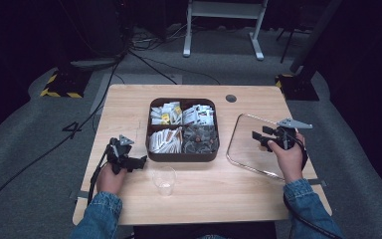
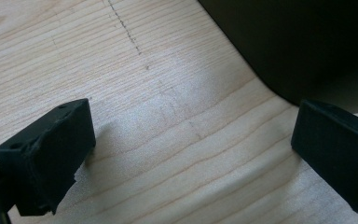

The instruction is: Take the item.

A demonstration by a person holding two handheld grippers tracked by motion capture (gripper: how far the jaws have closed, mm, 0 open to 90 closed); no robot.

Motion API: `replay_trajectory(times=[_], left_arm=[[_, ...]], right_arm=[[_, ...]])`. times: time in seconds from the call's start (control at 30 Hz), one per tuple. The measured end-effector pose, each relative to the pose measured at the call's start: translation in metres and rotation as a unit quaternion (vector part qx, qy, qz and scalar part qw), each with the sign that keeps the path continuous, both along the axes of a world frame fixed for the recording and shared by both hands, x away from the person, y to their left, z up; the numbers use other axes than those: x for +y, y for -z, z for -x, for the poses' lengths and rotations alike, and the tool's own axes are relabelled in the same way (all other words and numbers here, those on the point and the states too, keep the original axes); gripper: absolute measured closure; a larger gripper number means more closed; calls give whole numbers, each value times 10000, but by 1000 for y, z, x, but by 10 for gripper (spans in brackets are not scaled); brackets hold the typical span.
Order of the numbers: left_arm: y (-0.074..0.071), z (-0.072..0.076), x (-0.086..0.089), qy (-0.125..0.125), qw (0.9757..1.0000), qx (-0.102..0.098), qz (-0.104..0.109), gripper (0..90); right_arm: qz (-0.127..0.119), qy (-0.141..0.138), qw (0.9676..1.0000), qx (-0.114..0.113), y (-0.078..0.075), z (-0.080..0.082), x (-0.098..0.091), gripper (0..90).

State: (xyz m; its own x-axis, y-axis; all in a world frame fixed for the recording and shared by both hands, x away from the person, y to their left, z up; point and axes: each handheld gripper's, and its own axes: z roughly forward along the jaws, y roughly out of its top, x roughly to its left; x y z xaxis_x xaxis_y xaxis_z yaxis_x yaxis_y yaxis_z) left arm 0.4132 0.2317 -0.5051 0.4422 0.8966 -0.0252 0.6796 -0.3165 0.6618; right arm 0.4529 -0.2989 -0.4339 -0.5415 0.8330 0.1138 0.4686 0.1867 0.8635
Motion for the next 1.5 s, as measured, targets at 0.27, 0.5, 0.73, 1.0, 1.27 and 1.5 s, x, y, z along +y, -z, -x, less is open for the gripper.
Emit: replay_trajectory(times=[0.27, 0.5, 0.73, 1.0, 1.27, 1.5], left_arm=[[0, 0, 0, -5, 10000, 0, 1, 0], [0, 0, 0, -4, 10000, 1, 1, 0], [0, 0, 0, -4, 10000, 0, 2, 0], [0, 1, 0, -35, 10000, 4, 4, 0], [0, 0, 0, -21, 10000, 0, 1, 0], [0, 0, 0, -3, 10000, -5, -8, 0]], right_arm=[[-93, -263, 9996, 34, -11, 2, 13, 440], [-69, -705, 9974, 137, -20, 1, 39, 454], [11, -1010, 9948, 153, -24, -2, 64, 456], [236, -1462, 9887, 227, -26, -12, 101, 456], [461, -1709, 9836, 349, -20, -19, 132, 468], [619, -1801, 9808, 423, -15, -24, 151, 466]])
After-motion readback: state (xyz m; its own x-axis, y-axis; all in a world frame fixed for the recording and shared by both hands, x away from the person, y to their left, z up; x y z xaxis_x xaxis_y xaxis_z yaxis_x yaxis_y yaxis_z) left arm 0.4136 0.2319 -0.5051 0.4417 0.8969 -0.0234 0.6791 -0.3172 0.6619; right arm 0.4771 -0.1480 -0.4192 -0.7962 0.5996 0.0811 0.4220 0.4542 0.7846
